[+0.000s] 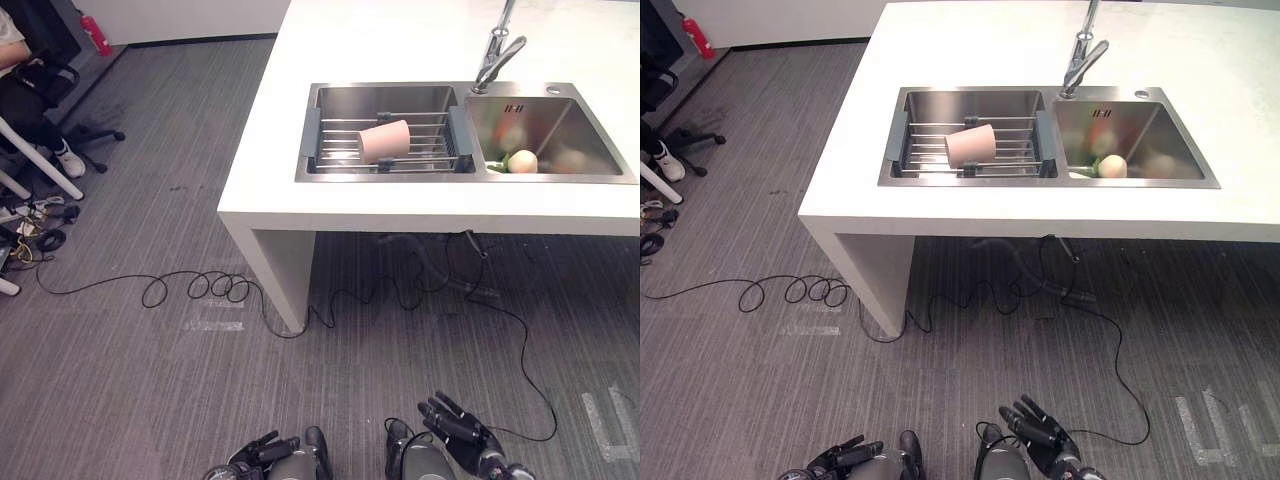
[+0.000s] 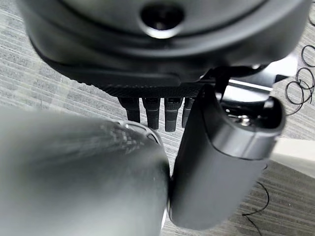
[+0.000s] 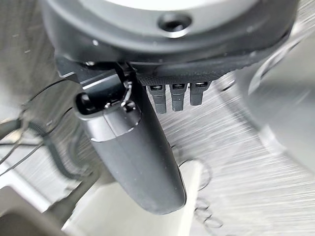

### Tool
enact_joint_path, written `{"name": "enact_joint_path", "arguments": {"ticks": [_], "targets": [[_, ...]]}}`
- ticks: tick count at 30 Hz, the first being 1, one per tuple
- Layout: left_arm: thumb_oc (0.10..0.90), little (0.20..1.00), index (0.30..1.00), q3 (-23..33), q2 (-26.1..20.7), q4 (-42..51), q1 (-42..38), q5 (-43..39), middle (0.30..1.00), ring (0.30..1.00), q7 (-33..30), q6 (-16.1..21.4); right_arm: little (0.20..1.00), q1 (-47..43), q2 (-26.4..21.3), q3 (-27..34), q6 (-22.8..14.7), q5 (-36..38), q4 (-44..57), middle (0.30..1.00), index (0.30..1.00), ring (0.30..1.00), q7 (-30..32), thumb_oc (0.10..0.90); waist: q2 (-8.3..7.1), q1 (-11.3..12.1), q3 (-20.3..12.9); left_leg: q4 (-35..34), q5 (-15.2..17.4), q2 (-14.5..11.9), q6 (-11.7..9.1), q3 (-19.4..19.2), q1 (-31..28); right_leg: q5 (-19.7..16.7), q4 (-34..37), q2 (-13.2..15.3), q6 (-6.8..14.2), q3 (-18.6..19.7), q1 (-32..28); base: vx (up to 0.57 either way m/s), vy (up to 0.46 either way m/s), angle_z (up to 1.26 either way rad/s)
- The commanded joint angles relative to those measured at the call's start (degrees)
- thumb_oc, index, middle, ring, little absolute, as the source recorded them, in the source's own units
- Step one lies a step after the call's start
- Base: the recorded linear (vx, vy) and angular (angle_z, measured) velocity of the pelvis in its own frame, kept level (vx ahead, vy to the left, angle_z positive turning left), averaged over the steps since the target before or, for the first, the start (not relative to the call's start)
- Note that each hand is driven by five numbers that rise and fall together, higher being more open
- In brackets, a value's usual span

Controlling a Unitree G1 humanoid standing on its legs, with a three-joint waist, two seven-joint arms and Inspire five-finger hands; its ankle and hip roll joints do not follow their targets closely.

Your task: Place the dishes in the dishwasher.

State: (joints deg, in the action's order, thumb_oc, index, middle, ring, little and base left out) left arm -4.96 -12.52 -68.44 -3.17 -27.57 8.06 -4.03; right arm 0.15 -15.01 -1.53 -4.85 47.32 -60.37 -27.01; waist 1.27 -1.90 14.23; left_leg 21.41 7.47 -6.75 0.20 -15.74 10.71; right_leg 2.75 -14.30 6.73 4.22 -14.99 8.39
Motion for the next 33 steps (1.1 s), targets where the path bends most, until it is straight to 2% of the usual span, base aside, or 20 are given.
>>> {"name": "enact_joint_path", "arguments": {"ticks": [1,4,5,8,10,12,13,14,16,18,20,21,22,23,24,25,27,29,30,33], "targets": [[0.8,0.9,0.9,-3.9,-0.4,-0.1,2.0,3.5,0.9,0.9,-3.4,-3.1,0.9,-3.2,-0.6,-0.6,-1.6,-0.1,4.5,0.9,0.9,0.9,-0.6,0.8,2.18,-1.5,3.6,-4.2,6.1,3.6,2.8,-0.5,-4.8,2.7,-13.8,2.1,3.3,-5.7,1.7,0.04,-0.088,-0.04],[0.8,0.9,0.9,-2.6,-1.2,-1.5,1.5,0.9,0.9,0.9,-1.8,-4.6,0.9,-2.9,-0.3,-1.2,-3.2,1.6,3.9,0.9,0.9,0.9,-2.0,0.8,1.9,-2.5,4.7,-4.2,7.4,3.6,2.0,1.0,-7.7,-1.4,-5.2,4.7,4.1,-5.6,2.8,0.2,-0.257,0.02],[0.8,0.9,0.9,-2.5,-1.0,-2.0,1.7,4.1,0.9,0.9,-1.3,-3.7,0.9,-2.6,0.0,-0.8,-3.5,1.0,4.3,0.9,0.9,0.9,-2.3,0.8,0.9,-3.3,4.6,-4.2,9.0,4.2,1.6,1.8,-9.8,-4.8,-2.9,7.5,6.0,-2.8,5.1,0.35,-0.401,0.03],[0.8,0.9,0.9,-3.2,-0.9,-2.7,2.2,3.5,0.9,0.9,-2.0,-2.9,0.9,-1.8,0.4,-0.4,-3.0,0.1,5.6,0.9,0.9,0.9,-2.1,0.8,-0.23,-4.6,4.0,-4.2,9.3,4.6,1.5,2.2,-10.9,-8.2,-2.9,11.2,6.7,1.2,8.2,0.21,-0.334,0.11],[0.8,0.9,0.9,-3.0,-0.9,-2.4,2.6,1.3,0.9,0.9,-2.5,-3.3,0.9,-0.9,0.8,-0.3,-2.8,-1.3,6.3,0.9,0.9,0.9,-2.0,0.8,-0.07,-5.2,3.4,-4.2,9.7,3.5,0.9,3.0,-12.4,-8.9,-2.9,11.9,7.0,3.3,8.1,0.27,-0.445,0.22],[0.8,0.9,0.9,-1.1,-0.9,-0.3,3.7,-0.1,0.9,0.9,-3.3,-4.6,0.9,-0.3,1.1,-1.3,-1.4,-1.8,8.6,0.9,0.9,0.9,0.1,0.8,-0.64,-4.9,2.4,-4.2,8.7,0.9,-0.6,2.1,-14.7,-5.4,-2.9,11.3,7.0,0.9,5.4,0.45,-0.696,0.22],[0.8,0.9,0.9,0.2,-0.1,0.7,4.5,-2.9,0.9,0.9,-4.1,-6.2,0.9,-0.8,0.3,-1.6,-0.8,-1.5,8.7,0.9,0.9,0.9,0.4,0.8,-0.42,-5.0,1.5,-4.2,8.8,-1.3,-1.6,1.7,-17.7,-3.6,-2.9,9.6,5.3,-0.2,4.0,0.47,-0.703,-0.03],[0.8,0.9,0.9,0.6,0.2,1.0,4.6,-2.9,0.9,0.9,-4.3,-7.0,0.9,-1.1,-0.1,-1.7,-0.5,-1.6,8.9,0.9,0.9,0.9,0.4,0.8,-0.4,-4.9,1.3,-4.2,6.6,-2.2,-2.3,1.3,-18.6,-2.5,-2.9,8.9,4.3,-0.3,3.4,0.45,-0.558,-0.08],[0.8,0.9,0.9,1.0,1.2,0.8,4.7,0.8,0.9,0.9,-4.2,-7.5,0.9,-1.7,-1.5,-2.0,0.6,-1.4,10.0,0.9,0.9,0.9,1.2,0.8,-0.26,-4.4,1.3,-2.7,-2.1,-5.0,-4.8,1.6,-20.1,1.4,-2.9,6.2,1.6,-0.1,0.6,0.31,-0.426,-0.12],[0.8,0.9,0.9,0.3,2.0,0.0,4.7,3.1,0.9,0.9,-3.7,-5.9,0.9,-1.6,-2.5,-1.6,1.0,-0.7,10.5,0.9,0.9,0.9,1.6,0.8,-0.52,-4.3,1.6,5.3,-5.2,-5.9,-5.7,1.6,-15.3,4.0,-2.9,4.2,-0.9,0.1,-1.7,0.19,-0.413,-0.26],[0.8,0.9,0.9,0.0,2.2,-0.2,4.3,0.8,0.9,0.9,-4.1,-6.3,0.9,-1.1,-3.3,-0.9,1.2,-0.2,10.5,0.9,0.9,0.9,1.8,0.8,-0.84,-3.9,1.9,9.0,-5.8,-5.6,-5.4,0.8,-10.2,6.1,-2.9,3.4,-2.0,-0.3,-3.9,0.15,-0.275,-0.21],[0.8,0.9,0.9,0.0,2.2,-0.4,4.1,0.5,0.9,0.9,-4.0,-6.4,0.9,-1.0,-3.5,-0.6,1.1,0.0,10.1,0.9,0.9,0.9,1.7,0.8,-0.98,-3.6,2.1,8.6,-4.6,-3.9,-4.6,0.3,-8.5,6.7,-2.9,3.4,-1.9,-0.2,-4.5,0.17,-0.149,-0.12],[0.8,0.9,0.9,0.1,2.3,-0.6,4.1,1.1,0.9,0.9,-3.9,-6.3,0.9,-1.1,-3.7,-0.4,1.0,0.0,9.4,0.9,0.9,0.9,1.6,0.8,-0.92,-3.1,2.2,5.6,-2.7,-1.1,-3.3,-0.3,-7.6,7.1,-2.9,3.3,-1.4,0.2,-4.9,0.18,-0.053,-0.14],[0.8,0.9,0.9,0.2,2.4,-0.7,4.2,1.4,0.9,0.9,-4.2,-6.1,0.9,-1.3,-3.8,-0.1,1.2,0.0,8.6,0.9,0.9,0.9,1.7,0.8,-0.84,-2.8,2.3,0.0,-3.0,0.4,-2.9,-0.9,-7.9,7.3,-2.9,3.2,-0.9,0.2,-5.1,0.19,0.029,-0.1],[0.8,0.9,0.9,0.2,2.3,-0.7,4.2,0.9,0.9,0.9,-4.9,-6.1,0.9,-1.5,-3.8,0.1,1.0,0.2,7.7,0.9,0.9,0.9,2.0,0.8,-0.33,-2.2,2.5,-4.2,-3.2,0.1,-3.5,0.6,-6.0,7.9,-2.9,2.6,-0.3,0.6,-5.4,0.07,0.064,-0.25],[0.8,0.9,0.9,0.2,2.4,-0.7,4.1,0.5,0.9,0.9,-5.3,-6.3,0.9,-1.6,-3.8,0.0,0.6,0.4,7.0,0.9,0.9,0.9,2.0,0.8,0.04,-1.8,2.4,-4.2,-3.9,-0.3,-3.3,1.6,-3.3,7.1,-2.9,2.1,-0.5,0.5,-4.6,0.05,0.085,-0.3],[0.8,0.9,0.9,0.5,2.5,-1.2,4.0,0.3,0.9,0.9,-5.4,-6.6,0.9,-1.5,-3.6,-0.1,-0.7,1.0,5.0,0.9,0.9,0.9,1.7,0.8,0.94,-0.8,2.2,-4.2,-5.0,-0.8,-4.9,4.8,0.7,7.9,-2.9,1.1,0.0,0.9,-5.3,0.11,0.067,-0.28],[0.8,0.9,0.9,0.7,2.4,-1.7,3.6,1.3,0.9,0.9,-5.4,-6.7,0.9,-1.3,-3.3,0.0,-1.9,0.6,3.4,0.9,0.9,0.9,1.8,0.8,1.15,-0.6,1.4,-4.2,-4.2,-2.6,-5.7,2.8,1.1,9.7,-2.9,1.9,0.7,-0.3,-6.6,0.12,0.084,-0.45],[0.8,0.9,0.9,0.8,2.3,-1.8,3.4,1.2,0.9,0.9,-5.6,-6.7,0.9,-1.4,-3.2,0.0,-2.4,0.1,3.0,0.9,0.9,0.9,2.5,0.8,1.44,-0.6,1.2,-4.2,-5.1,-3.7,-5.4,1.6,1.5,8.9,-2.9,2.1,0.5,-1.1,-6.1,0.01,0.169,-0.37],[0.8,0.9,0.9,1.1,2.3,-1.8,3.1,-0.9,0.9,0.9,-6.9,-5.8,0.9,-1.5,-2.8,-0.2,-3.2,-0.5,1.1,0.9,0.9,0.9,3.7,0.8,1.96,-0.6,0.1,-4.2,-3.4,-3.6,-5.3,2.7,0.8,8.9,-2.9,2.5,0.8,-1.5,-5.7,0.02,0.137,-0.35]]}}
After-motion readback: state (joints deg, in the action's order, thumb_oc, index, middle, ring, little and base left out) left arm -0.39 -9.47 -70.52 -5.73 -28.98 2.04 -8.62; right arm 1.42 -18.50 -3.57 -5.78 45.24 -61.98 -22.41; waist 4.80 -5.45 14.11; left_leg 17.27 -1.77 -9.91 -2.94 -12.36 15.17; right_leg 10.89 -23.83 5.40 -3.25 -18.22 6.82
